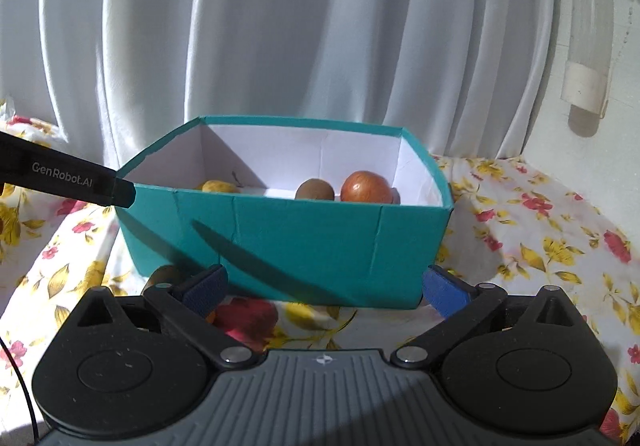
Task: Organize fruits
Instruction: 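Move both tools back to the kiwi and kumquat beside the box, then grasp the brown kiwi with the left tool while the right tool grasps the kumquat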
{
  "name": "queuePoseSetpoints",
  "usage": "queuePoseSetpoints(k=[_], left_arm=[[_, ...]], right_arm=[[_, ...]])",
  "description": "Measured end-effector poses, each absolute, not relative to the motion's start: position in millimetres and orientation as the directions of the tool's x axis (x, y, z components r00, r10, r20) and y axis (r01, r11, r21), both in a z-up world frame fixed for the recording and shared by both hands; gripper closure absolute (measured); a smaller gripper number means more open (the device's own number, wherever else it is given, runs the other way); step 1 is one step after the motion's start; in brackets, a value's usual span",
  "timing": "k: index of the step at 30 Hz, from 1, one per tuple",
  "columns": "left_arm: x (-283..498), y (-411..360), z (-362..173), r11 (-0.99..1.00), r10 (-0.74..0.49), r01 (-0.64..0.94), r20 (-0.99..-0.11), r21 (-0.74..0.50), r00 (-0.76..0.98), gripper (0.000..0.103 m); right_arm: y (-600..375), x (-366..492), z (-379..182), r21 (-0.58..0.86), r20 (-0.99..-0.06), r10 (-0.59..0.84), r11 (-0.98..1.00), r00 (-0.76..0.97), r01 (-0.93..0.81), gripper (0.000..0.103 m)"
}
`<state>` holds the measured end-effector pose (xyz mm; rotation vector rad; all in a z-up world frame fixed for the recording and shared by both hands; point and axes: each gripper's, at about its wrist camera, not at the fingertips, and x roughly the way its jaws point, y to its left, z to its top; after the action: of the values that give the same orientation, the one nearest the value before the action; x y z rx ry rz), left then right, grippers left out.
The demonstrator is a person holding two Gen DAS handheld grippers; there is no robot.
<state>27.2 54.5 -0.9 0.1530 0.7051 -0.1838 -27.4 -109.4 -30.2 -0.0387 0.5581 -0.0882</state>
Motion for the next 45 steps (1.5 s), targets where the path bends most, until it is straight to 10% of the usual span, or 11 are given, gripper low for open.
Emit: queuePoseSetpoints(k=[45], left_arm=[[53, 29, -75, 0.879, -0.384, 0.463, -0.751, -0.119, 0.537, 0.032]], right_arm=[[-110, -10, -67, -0.022, -0.634, -0.016, 1.0, 0.773, 0.002, 0.011]])
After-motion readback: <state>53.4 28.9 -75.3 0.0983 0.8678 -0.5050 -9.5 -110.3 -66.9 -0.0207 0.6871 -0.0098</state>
